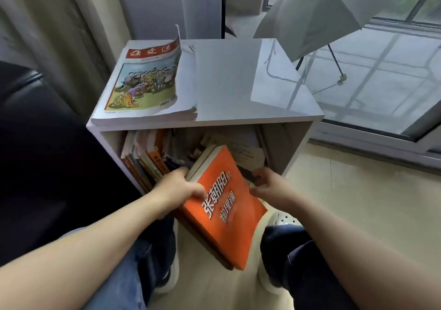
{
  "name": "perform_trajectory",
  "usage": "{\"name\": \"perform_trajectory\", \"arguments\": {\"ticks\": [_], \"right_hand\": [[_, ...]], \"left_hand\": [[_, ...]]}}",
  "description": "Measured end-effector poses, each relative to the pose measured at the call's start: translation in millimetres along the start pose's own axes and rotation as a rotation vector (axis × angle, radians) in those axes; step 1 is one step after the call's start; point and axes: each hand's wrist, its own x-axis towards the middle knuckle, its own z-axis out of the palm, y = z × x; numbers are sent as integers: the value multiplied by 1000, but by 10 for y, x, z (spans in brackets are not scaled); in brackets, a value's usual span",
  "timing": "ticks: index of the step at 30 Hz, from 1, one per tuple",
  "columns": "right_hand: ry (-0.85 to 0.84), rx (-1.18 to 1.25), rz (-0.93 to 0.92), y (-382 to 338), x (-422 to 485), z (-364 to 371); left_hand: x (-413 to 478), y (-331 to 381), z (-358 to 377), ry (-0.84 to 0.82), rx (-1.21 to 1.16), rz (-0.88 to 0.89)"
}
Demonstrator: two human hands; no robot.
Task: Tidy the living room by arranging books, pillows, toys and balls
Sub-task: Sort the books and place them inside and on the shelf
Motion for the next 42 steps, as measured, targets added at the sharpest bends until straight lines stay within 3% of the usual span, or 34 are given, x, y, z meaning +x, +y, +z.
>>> {"name": "perform_trajectory", "arguments": {"ticks": [4,7,10,12,16,18,21,25,31,36,38,42], "right_hand": [[21,94,-84,-136,1,67],[-21,123,-202,-222,-86,101],[-68,-322,-270,-253,-124,158],[48,-556,-300,-266,-127,276],[472,-626,-455,-245,41,441],[556,-594,-580,-246,151,386],[545,-569,-678,-234,283,250],[479,-419,-474,-290,363,137],[439,-309,-263,-308,514,105],[539,-255,-229,-323,639,22],[564,-256,-245,-308,656,-16],[627,-284,-318,-273,699,-47]], "left_hand": [[53,46,12,5,-408,-136],[69,129,16,-2,-566,-225],[94,230,4,29,-661,-290],[104,273,6,43,-710,-323],[102,318,-5,-21,-763,-364],[135,313,-33,-29,-754,-354],[190,320,-76,-38,-755,-322],[311,301,-150,-61,-702,-264],[493,190,-103,136,-690,-301],[703,263,-42,301,-472,-108],[826,273,-29,369,-262,-36],[1024,279,10,368,17,-37]]}}
